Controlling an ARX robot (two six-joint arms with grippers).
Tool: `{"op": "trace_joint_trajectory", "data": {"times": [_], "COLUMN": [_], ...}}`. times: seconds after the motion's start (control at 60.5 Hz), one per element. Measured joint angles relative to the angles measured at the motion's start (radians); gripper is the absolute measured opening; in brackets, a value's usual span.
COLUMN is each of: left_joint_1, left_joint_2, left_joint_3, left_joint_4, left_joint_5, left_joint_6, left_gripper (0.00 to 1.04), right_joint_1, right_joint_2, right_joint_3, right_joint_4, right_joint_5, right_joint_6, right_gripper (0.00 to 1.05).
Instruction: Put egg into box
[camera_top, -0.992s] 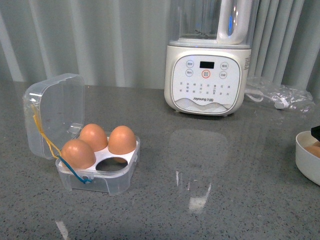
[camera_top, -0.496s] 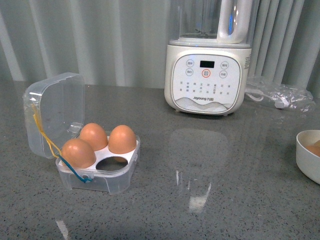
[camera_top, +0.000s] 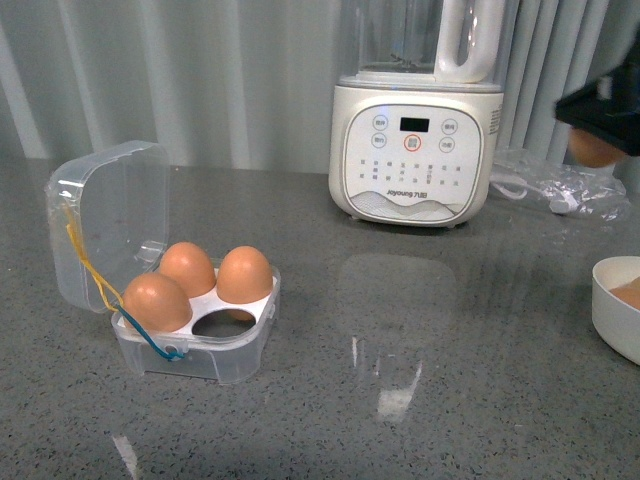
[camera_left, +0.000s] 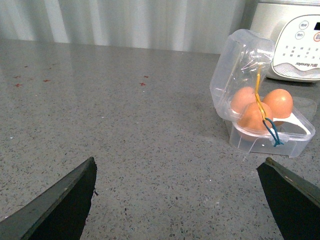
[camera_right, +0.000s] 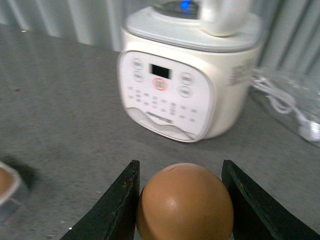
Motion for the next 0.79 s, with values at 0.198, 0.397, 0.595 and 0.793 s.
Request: {"op": "trace_joint_trajectory", "data": {"times": [0.198, 0.397, 0.595, 0.793], "left_joint_1": [0.0, 0.0, 0.0, 0.0], "left_joint_2": [0.0, 0.0, 0.0, 0.0], "left_joint_3": [0.0, 0.0, 0.0, 0.0], "left_joint_4": [0.0, 0.0, 0.0, 0.0], "left_joint_5": [0.0, 0.0, 0.0, 0.0], "left_joint_6": [0.0, 0.0, 0.0, 0.0], "left_gripper": [0.98, 0.98, 0.98, 0.98], "right_joint_1": [0.145, 0.235, 0.263, 0.297], "right_joint_2": [0.105, 0.162, 0.226, 0.264], "right_joint_3": [0.084, 0.148, 0.204, 0.217], "right_joint_4": [-0.051, -0.109, -0.147, -0.166], "right_joint_5": [-0.095, -0.173, -0.206, -0.237], "right_joint_6": [0.006, -0.019, -0.04, -0.049], "right_gripper": [0.42, 0.42, 0.42, 0.42]}}
